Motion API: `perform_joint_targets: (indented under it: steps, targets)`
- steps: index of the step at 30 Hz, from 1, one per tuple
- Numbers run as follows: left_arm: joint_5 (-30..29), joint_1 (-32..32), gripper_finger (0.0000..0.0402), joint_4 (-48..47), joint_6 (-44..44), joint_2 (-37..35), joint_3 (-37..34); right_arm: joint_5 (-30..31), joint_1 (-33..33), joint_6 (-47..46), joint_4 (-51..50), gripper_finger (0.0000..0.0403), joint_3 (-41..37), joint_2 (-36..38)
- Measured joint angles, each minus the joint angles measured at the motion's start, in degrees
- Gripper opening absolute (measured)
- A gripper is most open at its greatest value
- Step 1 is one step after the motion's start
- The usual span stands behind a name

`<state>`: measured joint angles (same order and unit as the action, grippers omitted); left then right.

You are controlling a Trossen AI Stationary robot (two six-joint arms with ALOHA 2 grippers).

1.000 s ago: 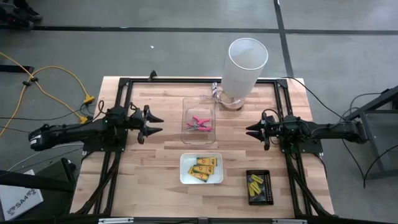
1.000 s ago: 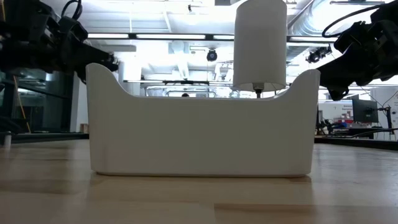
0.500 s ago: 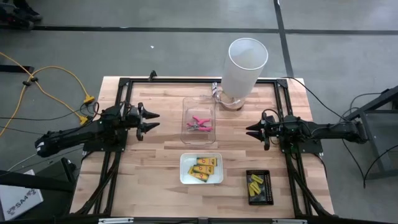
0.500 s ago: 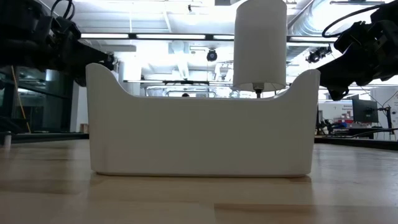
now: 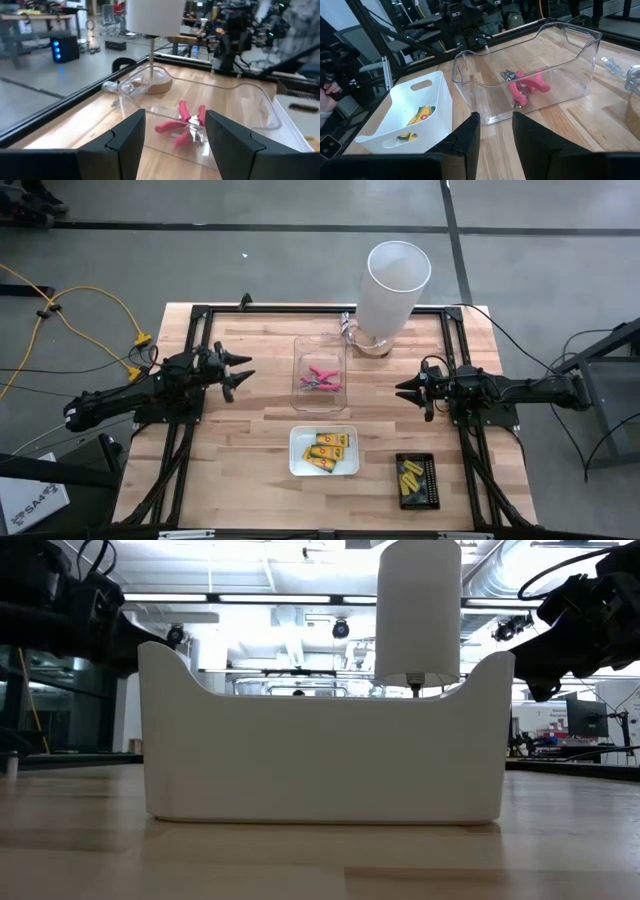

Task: Pick & Place School Supplies
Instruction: Return to Home Position

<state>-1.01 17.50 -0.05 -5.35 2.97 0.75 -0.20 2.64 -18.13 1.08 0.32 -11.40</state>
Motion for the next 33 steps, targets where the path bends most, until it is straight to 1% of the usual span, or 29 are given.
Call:
perform_joint_targets:
  steps: [4, 33]
  targets:
    - [1.11, 0.00, 0.0201, -0.17, 1.91, 0.51, 0.00, -0.01, 0.00, 0.00, 0.00, 0.0106, 0.00, 0.00]
    - [0.91, 0.90, 0.0201, -0.09, 0.40, 1.70, -0.13, 0.01, 0.01, 0.00, 0.00, 0.0106, 0.00, -0.01]
